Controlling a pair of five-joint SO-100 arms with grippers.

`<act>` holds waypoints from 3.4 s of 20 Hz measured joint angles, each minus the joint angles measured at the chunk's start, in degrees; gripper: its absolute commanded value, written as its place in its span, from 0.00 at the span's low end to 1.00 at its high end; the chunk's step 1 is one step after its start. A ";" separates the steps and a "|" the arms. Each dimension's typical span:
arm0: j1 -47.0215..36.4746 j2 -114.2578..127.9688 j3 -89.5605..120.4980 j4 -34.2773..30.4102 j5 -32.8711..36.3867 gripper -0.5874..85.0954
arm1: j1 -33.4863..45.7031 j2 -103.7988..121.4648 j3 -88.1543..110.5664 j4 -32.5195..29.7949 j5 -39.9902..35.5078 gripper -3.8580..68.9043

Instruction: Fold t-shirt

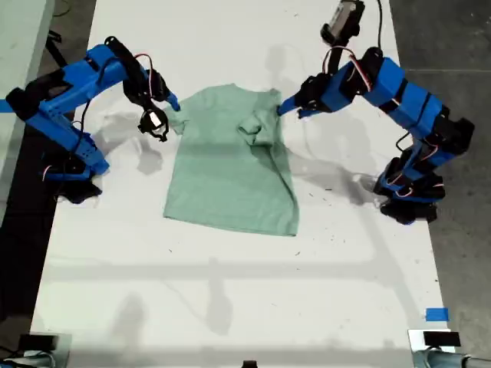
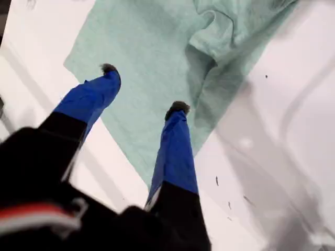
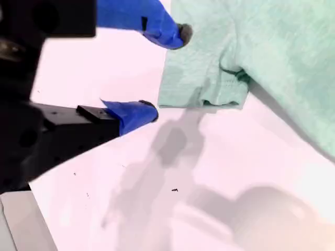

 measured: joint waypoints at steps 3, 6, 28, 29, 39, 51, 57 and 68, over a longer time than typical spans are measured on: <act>-4.48 -6.50 -0.18 -4.31 2.02 0.29 | -1.23 8.70 10.28 -2.20 2.20 0.33; -6.86 -14.50 -4.13 -6.94 2.99 0.29 | -1.93 15.03 16.61 -2.72 3.52 0.32; -1.67 -17.75 -31.11 2.11 3.34 0.01 | -4.13 24.08 25.40 -5.27 6.86 0.32; 1.05 -19.78 -31.99 0.26 2.72 0.01 | -4.48 24.52 25.84 -5.45 7.12 0.32; 13.18 -41.04 -48.16 -14.33 0.18 0.32 | -7.91 32.87 33.84 -5.54 11.60 0.32; 21.80 -1.67 -40.61 6.33 5.36 0.30 | -11.34 33.40 38.06 -9.84 11.16 0.28; 34.28 11.25 -19.69 13.62 -1.58 0.29 | -17.40 15.82 30.15 -10.46 6.33 0.44; 41.66 15.64 -12.83 15.73 -7.73 0.29 | -21.53 -5.89 19.34 -5.63 5.19 0.50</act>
